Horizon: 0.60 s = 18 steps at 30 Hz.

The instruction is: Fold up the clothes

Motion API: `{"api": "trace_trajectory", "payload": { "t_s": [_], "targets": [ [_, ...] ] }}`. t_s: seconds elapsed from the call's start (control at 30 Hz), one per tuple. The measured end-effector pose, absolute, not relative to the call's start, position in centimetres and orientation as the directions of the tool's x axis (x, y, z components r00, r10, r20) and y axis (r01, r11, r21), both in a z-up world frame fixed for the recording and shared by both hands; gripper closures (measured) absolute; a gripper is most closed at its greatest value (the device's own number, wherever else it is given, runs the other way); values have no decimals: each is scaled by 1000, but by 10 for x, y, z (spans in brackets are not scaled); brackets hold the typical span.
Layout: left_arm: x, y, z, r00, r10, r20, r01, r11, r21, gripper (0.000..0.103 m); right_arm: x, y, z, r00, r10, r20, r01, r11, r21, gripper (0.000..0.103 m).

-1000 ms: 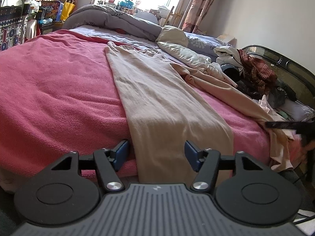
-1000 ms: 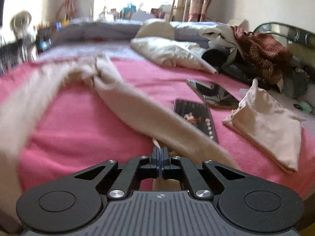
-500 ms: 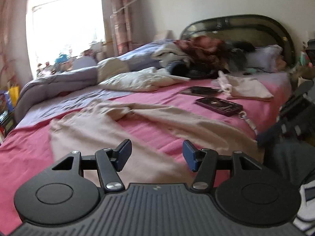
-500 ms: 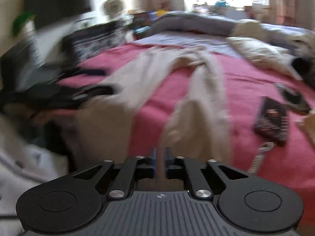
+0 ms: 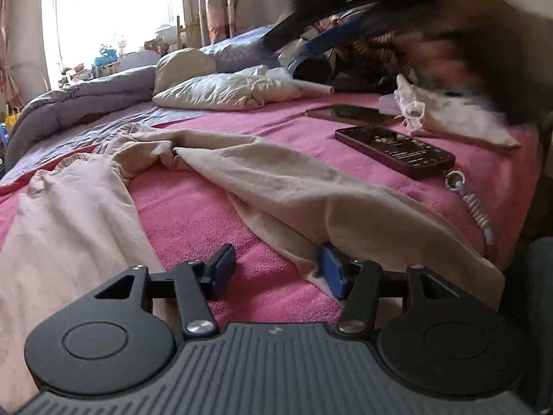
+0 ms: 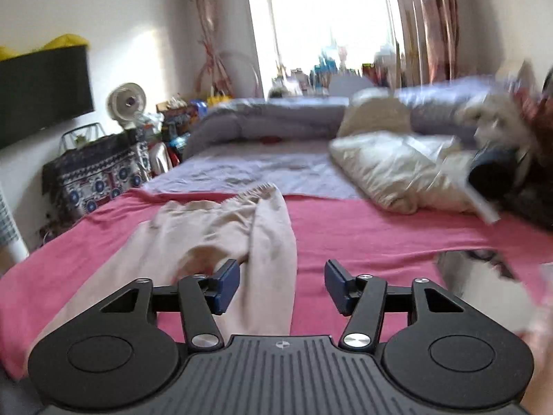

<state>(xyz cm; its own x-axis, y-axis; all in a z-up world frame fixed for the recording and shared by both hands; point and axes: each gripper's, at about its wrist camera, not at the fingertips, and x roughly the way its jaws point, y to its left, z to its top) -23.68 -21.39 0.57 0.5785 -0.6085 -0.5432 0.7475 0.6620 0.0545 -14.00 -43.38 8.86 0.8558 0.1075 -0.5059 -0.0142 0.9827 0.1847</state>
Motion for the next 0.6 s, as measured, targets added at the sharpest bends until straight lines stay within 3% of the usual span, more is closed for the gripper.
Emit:
{"api": "trace_trajectory", "payload": {
  "t_s": [0.17,0.27,0.3,0.33,0.37,0.6],
  "targets": [
    [-228,-200,-2,542,-675,-500,774,633,-16,44,-12,-434,27,726,138,-674,-26,985,173,53],
    [-227,-199,-2,532,-693,-487,783,622,-31,44,15,-417,1,688,119,-716,-47,992,119,56],
    [-226,-198,-2,527,-698,-485,785,618,-37,44,17,-411,-1,699,103,-708,-51,994,94,61],
    [-225,-197,-3,522,-703,-484,788,614,-42,44,16,-409,0,704,104,-702,-51,994,96,87],
    [-224,-196,-3,517,-708,-482,792,609,-45,44,14,-408,1,706,115,-699,-48,992,115,99],
    [-224,-194,-3,513,-718,-470,792,607,-63,44,5,-427,27,776,-56,-629,85,996,16,99]
  ]
}}
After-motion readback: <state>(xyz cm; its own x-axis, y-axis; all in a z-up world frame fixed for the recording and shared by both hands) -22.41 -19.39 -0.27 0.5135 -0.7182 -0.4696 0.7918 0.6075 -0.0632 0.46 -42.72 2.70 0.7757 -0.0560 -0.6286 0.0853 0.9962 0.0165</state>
